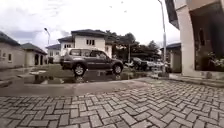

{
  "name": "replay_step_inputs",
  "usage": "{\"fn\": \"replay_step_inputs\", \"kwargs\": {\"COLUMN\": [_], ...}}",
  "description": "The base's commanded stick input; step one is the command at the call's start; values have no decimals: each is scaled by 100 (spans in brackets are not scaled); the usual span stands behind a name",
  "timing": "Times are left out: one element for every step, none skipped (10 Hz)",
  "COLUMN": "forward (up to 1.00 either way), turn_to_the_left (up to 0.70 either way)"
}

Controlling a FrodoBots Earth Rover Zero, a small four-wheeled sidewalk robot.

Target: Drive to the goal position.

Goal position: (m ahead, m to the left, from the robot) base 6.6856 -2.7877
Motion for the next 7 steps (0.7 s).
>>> {"fn": "replay_step_inputs", "kwargs": {"forward": [70, 70, 70, 70, 70, 70, 70], "turn_to_the_left": [0, 0, 0, 0, 0, 0, 0]}}
